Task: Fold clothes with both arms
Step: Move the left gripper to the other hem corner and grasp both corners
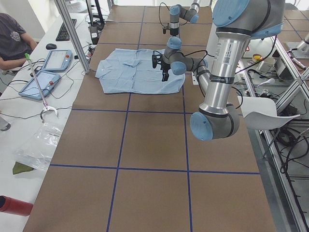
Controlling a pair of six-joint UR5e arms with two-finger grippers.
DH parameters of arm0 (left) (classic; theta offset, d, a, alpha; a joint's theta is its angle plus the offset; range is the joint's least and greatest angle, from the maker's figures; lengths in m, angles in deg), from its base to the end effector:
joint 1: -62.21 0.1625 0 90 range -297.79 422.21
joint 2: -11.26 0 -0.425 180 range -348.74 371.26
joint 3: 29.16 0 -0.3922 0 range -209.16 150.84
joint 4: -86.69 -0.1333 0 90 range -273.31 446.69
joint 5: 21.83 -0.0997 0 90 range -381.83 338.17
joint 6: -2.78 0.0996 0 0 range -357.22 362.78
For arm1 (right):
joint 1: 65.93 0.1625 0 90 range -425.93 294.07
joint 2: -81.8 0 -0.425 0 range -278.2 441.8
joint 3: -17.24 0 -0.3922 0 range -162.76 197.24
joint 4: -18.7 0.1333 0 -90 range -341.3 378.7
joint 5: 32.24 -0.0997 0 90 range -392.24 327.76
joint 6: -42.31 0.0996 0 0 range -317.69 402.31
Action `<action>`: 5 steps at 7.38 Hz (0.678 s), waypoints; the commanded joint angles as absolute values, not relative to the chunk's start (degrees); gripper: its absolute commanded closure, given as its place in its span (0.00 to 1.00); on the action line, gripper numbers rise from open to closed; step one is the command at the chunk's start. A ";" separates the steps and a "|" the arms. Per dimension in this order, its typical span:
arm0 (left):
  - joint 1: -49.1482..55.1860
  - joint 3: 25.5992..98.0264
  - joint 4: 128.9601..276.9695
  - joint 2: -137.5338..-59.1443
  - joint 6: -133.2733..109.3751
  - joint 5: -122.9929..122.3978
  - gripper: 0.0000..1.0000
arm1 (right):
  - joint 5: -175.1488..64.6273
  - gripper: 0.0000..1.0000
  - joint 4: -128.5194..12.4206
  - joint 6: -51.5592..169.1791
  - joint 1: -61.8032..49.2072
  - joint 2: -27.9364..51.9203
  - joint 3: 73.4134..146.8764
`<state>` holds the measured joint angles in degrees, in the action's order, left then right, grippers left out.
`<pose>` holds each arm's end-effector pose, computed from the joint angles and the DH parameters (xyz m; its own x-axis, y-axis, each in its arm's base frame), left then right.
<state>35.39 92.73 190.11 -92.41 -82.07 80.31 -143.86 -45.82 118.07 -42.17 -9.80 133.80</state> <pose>0.4043 -0.3303 0.2602 0.4832 -0.1460 -0.8633 0.2378 0.9708 -0.0310 -0.3991 -0.2812 0.4039 0.5932 0.0113 0.8050 0.0323 0.9988 -0.0378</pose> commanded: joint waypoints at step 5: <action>48.94 84.33 189.70 -93.51 -97.33 74.15 0.08 | -143.68 1.00 -45.81 118.07 -41.15 -9.52 134.04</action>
